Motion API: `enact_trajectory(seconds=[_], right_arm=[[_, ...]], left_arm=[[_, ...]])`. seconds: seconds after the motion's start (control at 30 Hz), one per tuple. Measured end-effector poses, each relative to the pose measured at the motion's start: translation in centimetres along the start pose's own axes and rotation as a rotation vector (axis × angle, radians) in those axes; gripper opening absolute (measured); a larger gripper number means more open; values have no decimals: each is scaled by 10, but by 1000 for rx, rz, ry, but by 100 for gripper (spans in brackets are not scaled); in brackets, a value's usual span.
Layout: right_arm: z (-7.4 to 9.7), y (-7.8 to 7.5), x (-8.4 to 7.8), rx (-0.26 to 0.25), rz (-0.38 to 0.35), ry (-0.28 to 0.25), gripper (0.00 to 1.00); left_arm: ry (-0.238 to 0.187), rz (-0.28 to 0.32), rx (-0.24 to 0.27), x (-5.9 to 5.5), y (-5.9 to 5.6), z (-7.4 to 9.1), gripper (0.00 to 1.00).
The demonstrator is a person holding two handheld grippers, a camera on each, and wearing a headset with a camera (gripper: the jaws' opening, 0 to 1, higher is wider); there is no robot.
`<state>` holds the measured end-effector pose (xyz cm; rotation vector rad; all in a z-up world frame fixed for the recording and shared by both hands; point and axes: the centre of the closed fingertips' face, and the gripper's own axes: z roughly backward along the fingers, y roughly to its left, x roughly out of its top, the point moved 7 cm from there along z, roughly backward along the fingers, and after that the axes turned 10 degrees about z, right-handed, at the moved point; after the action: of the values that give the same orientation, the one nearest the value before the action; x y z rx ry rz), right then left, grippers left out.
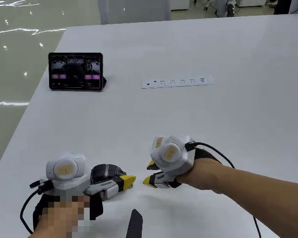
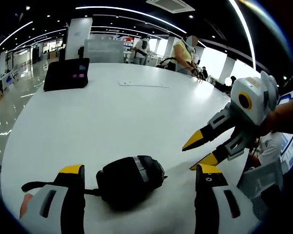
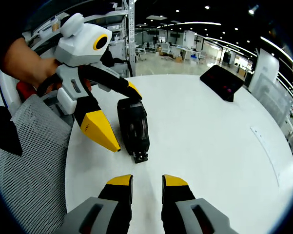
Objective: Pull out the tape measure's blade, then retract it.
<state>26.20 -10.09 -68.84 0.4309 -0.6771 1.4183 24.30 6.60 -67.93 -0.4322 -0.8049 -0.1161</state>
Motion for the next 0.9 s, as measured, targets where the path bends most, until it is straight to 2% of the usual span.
enact_trajectory(seconds=[0.17, 0.27, 0.37, 0.4, 0.43, 0.47, 0.53, 0.7, 0.73, 0.9], right_arm=[[11, 5, -13, -16, -19, -13, 21], [20, 7, -20, -25, -24, -20, 23], [30, 10, -25, -32, -37, -32, 27], [33, 10, -26, -35, -41, -34, 27], [36, 10, -28, -39, -44, -38, 28], [40, 10, -30, -46, -52, -42, 30], [47, 10, -35, -57, -63, -49, 31], [63, 11, -51, -82, -105, -55, 35], [66, 12, -54, -87, -110, -55, 35], [80, 17, -70, -104, -138, -66, 39]], left_arm=[[57, -18, -56, -5, -2, 4, 99], [82, -45, -89, -8, 0, 4, 99], [99, -87, -155, -10, -2, 8, 99], [97, -95, -162, -10, -1, 9, 99], [89, -131, -163, -10, 2, 9, 99], [102, -153, -161, -12, 4, 10, 99], [114, -169, -162, -13, 6, 13, 99], [97, -188, -194, -11, 13, 19, 99], [105, -191, -214, -11, 10, 22, 99], [111, -229, -224, -11, 13, 29, 99]])
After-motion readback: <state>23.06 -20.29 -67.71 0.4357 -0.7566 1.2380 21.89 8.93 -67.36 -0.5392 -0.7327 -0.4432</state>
